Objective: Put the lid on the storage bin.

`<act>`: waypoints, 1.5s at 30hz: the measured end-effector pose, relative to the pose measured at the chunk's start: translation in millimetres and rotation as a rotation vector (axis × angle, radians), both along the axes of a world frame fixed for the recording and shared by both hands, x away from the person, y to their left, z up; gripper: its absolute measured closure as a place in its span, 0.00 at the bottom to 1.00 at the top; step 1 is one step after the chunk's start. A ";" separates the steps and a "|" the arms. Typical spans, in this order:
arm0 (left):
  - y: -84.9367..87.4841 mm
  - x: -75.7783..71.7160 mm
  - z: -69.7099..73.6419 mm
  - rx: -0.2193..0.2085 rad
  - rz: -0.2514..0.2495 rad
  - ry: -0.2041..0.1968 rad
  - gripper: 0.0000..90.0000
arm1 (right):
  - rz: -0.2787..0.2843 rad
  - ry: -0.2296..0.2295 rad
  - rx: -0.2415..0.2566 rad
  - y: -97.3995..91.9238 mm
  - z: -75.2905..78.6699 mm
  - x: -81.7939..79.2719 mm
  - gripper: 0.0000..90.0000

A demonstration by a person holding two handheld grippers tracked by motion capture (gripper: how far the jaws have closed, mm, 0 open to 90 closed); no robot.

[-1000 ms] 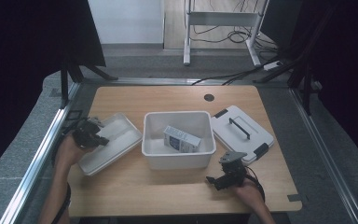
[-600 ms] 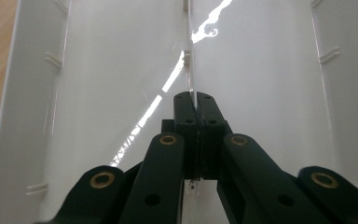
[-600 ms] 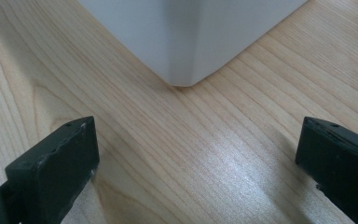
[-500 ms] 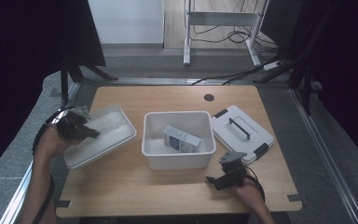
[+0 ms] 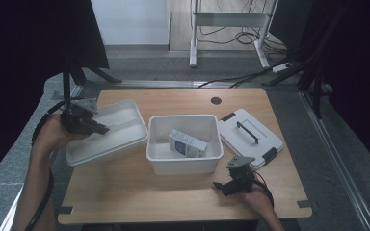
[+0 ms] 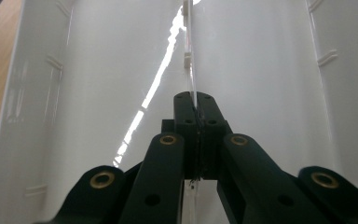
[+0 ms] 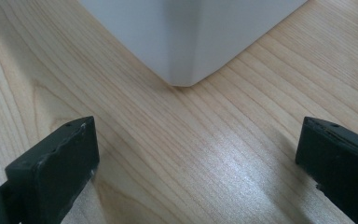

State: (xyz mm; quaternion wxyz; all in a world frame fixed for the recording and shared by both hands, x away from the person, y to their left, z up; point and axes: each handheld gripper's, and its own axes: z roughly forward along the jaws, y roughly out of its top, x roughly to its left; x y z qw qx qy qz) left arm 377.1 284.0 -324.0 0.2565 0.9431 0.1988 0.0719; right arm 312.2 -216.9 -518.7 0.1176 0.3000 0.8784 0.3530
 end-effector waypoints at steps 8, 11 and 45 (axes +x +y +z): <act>-38.6 11.6 5.9 -0.011 -0.091 -0.014 0.99 | 0.000 0.000 0.000 0.0 0.0 0.0 0.00; -54.2 16.1 6.4 -0.015 -0.125 -0.013 0.99 | 0.000 0.000 0.000 0.0 0.0 0.0 0.00; -211.1 50.4 -36.8 -0.036 -0.386 -0.016 0.99 | 0.004 -0.001 0.000 -0.2 0.0 0.1 0.00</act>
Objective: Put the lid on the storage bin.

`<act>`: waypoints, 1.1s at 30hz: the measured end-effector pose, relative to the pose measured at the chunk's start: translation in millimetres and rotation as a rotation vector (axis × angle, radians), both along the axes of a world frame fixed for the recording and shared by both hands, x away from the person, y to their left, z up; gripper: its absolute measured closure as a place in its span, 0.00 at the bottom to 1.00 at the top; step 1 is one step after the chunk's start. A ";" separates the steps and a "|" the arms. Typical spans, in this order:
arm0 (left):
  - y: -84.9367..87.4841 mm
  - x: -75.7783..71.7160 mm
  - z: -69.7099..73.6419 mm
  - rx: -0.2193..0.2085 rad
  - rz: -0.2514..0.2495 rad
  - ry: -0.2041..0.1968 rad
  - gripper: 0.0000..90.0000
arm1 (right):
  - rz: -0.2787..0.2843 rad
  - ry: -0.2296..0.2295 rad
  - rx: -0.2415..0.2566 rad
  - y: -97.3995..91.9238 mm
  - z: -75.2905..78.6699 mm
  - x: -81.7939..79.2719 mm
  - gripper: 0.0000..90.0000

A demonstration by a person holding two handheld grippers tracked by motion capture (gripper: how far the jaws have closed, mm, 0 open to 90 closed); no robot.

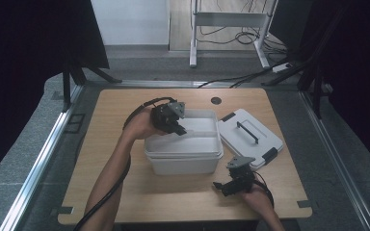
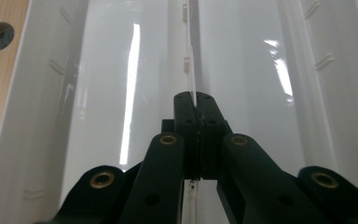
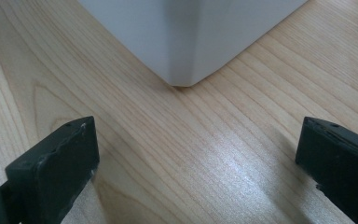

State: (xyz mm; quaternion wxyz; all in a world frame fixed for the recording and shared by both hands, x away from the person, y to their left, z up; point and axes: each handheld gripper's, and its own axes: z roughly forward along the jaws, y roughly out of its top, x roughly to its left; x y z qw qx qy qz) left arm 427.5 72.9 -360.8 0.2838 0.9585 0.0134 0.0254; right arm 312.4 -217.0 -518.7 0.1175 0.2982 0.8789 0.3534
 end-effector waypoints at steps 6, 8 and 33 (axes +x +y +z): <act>-4.7 3.8 -13.6 0.004 0.008 0.023 0.99 | 0.000 -0.001 0.000 -0.1 0.0 0.1 0.00; -6.6 4.4 -17.1 0.022 0.008 0.025 0.99 | 0.000 -0.002 -0.001 -0.1 0.0 0.1 0.00; 36.1 -14.5 14.9 -0.079 0.322 -0.018 0.14 | 0.021 0.070 -0.072 0.3 14.4 3.8 0.02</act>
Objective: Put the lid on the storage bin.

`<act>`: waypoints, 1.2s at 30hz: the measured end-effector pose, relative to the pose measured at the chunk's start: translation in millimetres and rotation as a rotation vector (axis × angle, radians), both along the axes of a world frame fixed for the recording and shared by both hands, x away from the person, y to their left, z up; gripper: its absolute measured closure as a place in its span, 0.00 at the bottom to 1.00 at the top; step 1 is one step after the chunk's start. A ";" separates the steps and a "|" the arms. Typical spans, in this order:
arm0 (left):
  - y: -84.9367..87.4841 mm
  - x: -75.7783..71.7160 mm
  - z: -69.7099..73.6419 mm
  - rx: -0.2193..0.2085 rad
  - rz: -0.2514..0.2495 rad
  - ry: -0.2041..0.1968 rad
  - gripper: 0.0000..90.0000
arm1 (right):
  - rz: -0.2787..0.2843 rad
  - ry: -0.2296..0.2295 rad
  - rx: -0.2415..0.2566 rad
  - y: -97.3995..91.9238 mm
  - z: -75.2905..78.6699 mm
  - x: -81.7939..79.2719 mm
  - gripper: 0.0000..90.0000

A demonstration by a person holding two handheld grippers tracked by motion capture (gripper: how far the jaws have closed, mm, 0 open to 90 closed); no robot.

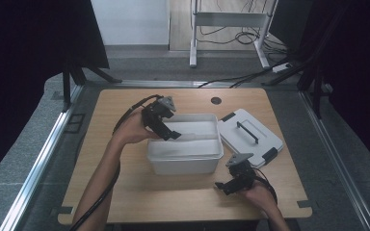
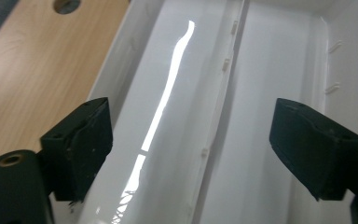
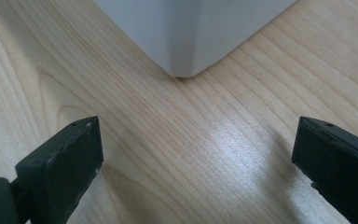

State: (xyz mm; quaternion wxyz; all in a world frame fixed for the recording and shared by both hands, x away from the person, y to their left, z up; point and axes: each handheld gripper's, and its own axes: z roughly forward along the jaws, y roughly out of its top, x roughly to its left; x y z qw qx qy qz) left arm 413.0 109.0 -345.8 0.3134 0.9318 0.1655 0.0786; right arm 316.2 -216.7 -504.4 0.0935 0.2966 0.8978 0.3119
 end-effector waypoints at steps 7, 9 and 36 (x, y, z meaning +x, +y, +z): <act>31.7 -22.8 3.6 -0.026 0.084 -0.016 0.01 | 0.014 0.003 0.027 -4.7 21.6 2.9 0.00; 41.3 -30.4 4.0 -0.030 0.096 -0.020 0.00 | 0.026 -0.003 0.023 -6.9 27.9 5.3 0.00; 98.2 -118.4 -84.4 -0.091 0.246 -0.026 0.00 | -0.060 -0.037 -0.074 -34.7 98.7 73.6 0.04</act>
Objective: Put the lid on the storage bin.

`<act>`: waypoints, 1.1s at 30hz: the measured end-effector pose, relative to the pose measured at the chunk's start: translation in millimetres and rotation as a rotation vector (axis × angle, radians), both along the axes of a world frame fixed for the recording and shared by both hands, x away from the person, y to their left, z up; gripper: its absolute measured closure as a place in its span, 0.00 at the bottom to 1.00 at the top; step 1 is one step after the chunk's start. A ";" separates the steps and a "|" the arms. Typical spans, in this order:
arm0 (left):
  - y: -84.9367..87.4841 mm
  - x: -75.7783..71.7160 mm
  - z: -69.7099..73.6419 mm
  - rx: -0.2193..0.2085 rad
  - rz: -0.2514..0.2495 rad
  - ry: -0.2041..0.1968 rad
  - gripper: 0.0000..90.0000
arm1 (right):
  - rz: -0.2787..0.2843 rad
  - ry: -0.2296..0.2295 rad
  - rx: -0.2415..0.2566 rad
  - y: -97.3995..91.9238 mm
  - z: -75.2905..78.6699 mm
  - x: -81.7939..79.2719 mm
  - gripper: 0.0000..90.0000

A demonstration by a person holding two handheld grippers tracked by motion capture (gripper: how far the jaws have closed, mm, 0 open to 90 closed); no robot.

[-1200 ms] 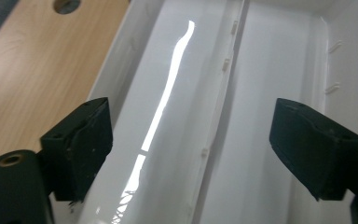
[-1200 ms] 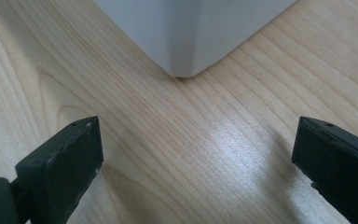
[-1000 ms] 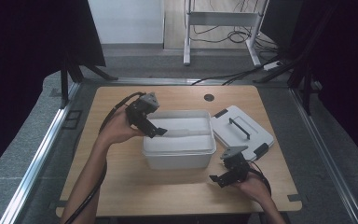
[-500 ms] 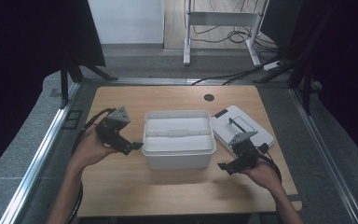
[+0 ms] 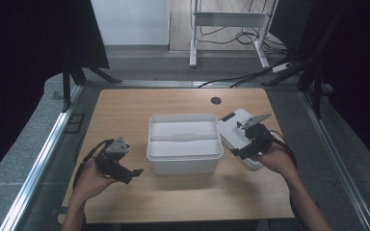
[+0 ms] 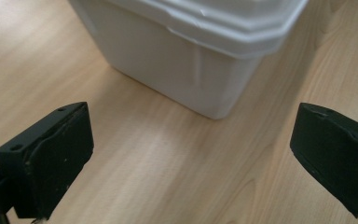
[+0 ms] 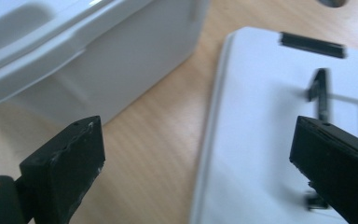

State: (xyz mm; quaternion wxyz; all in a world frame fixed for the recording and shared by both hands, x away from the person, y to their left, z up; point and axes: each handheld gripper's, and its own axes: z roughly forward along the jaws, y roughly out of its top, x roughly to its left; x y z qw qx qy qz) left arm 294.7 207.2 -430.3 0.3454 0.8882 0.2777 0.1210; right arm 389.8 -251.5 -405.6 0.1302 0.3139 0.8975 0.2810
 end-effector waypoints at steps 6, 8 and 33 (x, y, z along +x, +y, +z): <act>-12.0 -6.0 -31.6 0.021 0.009 0.003 0.00 | -0.065 0.010 -0.044 -10.6 -2.5 27.2 0.16; -15.2 -7.0 -42.0 0.012 0.017 0.006 0.00 | -0.096 0.021 -0.067 -14.0 -6.6 36.9 0.21; -29.3 -10.9 -90.1 -0.011 0.009 0.062 0.00 | -0.098 0.118 -0.246 -26.9 -28.2 88.2 0.94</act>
